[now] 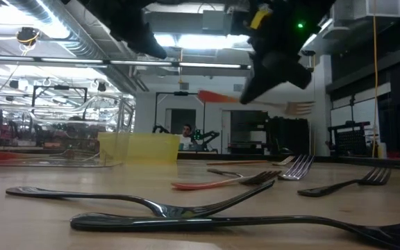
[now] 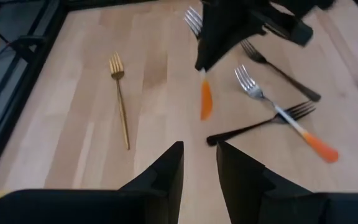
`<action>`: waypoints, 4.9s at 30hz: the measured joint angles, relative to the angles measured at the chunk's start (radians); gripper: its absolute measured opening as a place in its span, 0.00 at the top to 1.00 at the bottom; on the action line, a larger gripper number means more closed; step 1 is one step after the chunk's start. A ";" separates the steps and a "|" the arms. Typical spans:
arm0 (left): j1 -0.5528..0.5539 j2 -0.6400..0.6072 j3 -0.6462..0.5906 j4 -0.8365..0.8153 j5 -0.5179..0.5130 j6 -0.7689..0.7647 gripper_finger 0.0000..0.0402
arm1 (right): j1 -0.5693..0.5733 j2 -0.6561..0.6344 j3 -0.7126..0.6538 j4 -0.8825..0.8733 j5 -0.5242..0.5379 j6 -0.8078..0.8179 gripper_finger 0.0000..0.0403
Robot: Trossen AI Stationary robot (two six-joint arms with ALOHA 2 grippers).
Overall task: Sort silverware by color (type)
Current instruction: Put the orange fork into the transparent bin
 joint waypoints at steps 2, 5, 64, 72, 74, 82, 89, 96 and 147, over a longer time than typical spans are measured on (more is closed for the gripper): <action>0.000 0.000 0.000 0.001 0.000 -0.034 0.78 | 0.000 0.000 0.000 0.049 0.001 -0.069 1.00; 0.000 0.000 0.000 0.001 0.000 -0.089 0.78 | 0.000 0.000 0.000 0.124 0.003 -0.162 1.00; -0.134 0.001 0.000 -0.010 -0.021 -0.174 0.78 | -0.124 0.001 0.000 0.534 -0.441 -0.079 1.00; -0.134 0.001 0.000 -0.041 -0.019 -0.175 0.78 | -0.124 0.001 0.000 0.544 -0.441 -0.078 1.00; -0.134 0.001 0.000 -0.040 -0.019 -0.175 0.78 | -0.124 0.001 0.000 0.545 -0.441 -0.078 1.00; -0.134 0.001 0.000 -0.053 -0.019 -0.176 0.78 | -0.124 0.001 0.000 0.569 -0.441 -0.078 1.00; -0.134 0.001 0.000 -0.053 -0.025 -0.199 0.85 | -0.124 0.001 0.000 0.568 -0.441 -0.078 1.00; -0.134 0.001 0.000 -0.053 -0.025 -0.199 0.92 | -0.124 0.001 0.000 0.568 -0.440 -0.078 1.00; -0.136 -0.499 0.000 -0.538 -0.260 -0.350 0.99 | -0.124 -0.148 0.000 0.378 -0.379 -0.135 0.71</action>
